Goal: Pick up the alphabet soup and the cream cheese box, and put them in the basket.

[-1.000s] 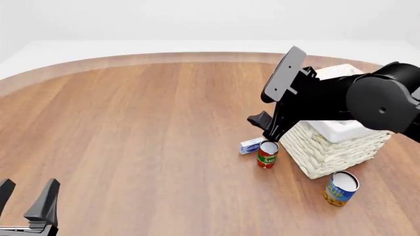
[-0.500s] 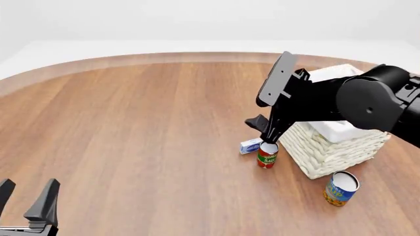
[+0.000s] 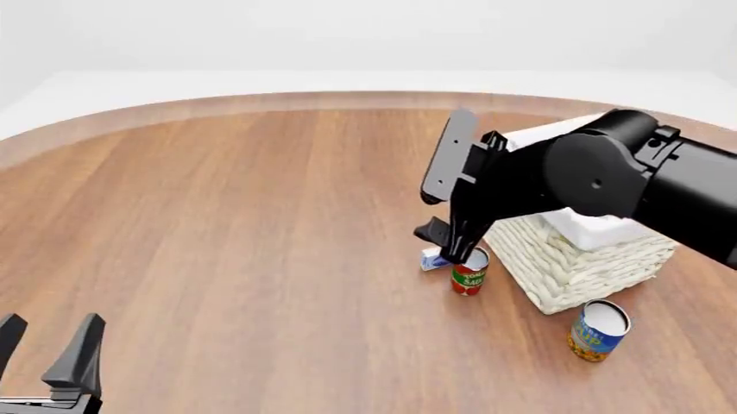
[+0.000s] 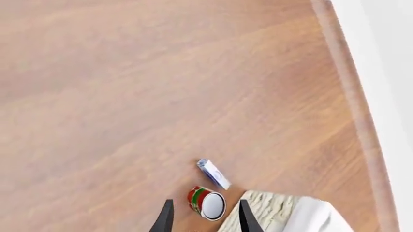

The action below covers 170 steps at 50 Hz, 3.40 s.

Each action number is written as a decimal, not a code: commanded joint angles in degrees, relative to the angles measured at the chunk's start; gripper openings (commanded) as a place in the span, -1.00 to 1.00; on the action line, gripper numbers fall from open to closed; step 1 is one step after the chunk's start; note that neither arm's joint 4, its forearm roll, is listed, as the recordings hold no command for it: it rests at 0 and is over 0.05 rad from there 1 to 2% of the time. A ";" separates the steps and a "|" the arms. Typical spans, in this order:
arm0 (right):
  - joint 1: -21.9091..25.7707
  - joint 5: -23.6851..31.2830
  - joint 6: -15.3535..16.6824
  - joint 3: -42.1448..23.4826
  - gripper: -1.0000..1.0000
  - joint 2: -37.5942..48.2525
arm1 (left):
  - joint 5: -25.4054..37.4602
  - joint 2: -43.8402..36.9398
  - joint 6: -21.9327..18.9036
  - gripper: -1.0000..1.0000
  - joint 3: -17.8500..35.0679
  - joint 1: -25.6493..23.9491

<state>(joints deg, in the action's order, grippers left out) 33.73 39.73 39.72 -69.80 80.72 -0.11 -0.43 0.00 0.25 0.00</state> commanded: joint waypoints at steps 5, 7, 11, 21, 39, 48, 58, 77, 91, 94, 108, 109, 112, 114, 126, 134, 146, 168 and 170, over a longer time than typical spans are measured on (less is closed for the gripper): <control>0.51 3.29 2.45 -1.42 1.00 3.04 | 0.00 0.00 0.00 1.00 0.00 0.00; 1.41 4.99 3.76 -1.95 1.00 3.81 | 0.00 0.00 0.00 1.00 0.00 0.00; -1.30 8.53 13.07 -1.79 1.00 8.35 | 0.00 0.00 0.00 1.00 0.00 0.00; -0.96 9.13 13.93 -2.56 1.00 9.39 | 0.00 0.00 0.00 1.00 0.00 0.00; 0.25 11.33 15.52 -5.93 1.00 10.95 | 0.00 0.00 0.00 1.00 0.00 0.00; -0.49 10.85 17.06 -6.05 1.00 12.00 | 0.00 0.00 0.00 1.00 0.00 0.00; -0.99 10.03 18.63 -5.59 1.00 13.29 | 0.00 0.00 0.00 1.00 0.00 0.00; -2.32 8.77 20.53 -7.30 1.00 17.37 | 0.00 0.00 0.00 1.00 0.00 0.00; -2.37 7.96 21.47 -7.37 1.00 19.58 | 0.00 0.00 0.00 1.00 0.00 0.00; -2.92 7.55 22.66 -6.92 1.00 20.00 | 0.00 0.00 0.00 1.00 0.00 0.00; -5.48 6.43 26.52 -6.49 1.00 22.24 | 0.00 0.00 0.00 1.00 0.00 0.00; -5.83 6.32 26.85 -6.52 1.00 22.41 | 0.00 0.00 0.00 1.00 0.00 0.00; -6.17 6.14 27.35 -6.29 1.00 22.54 | 0.00 0.00 0.00 1.00 0.00 0.00; -6.80 6.02 28.03 -6.37 1.00 22.79 | 0.00 0.00 0.00 1.00 0.00 0.00; -7.15 6.01 29.06 -7.35 1.00 23.88 | 0.00 0.00 0.00 1.00 0.00 0.00; -6.50 6.04 28.89 -8.19 1.00 24.64 | 0.00 0.00 0.00 1.00 0.00 0.00; -5.32 6.26 28.25 -9.44 1.00 25.61 | 0.00 0.00 0.00 1.00 0.00 0.00; -5.27 5.36 29.01 -9.85 1.00 27.55 | 0.00 0.00 0.00 1.00 0.00 0.00; -4.98 5.35 28.87 -9.76 1.00 27.59 | 0.00 0.00 0.00 1.00 0.00 0.00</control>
<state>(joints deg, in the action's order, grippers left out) 28.51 45.55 68.45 -79.62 107.54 -0.11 -0.43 0.00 0.25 0.00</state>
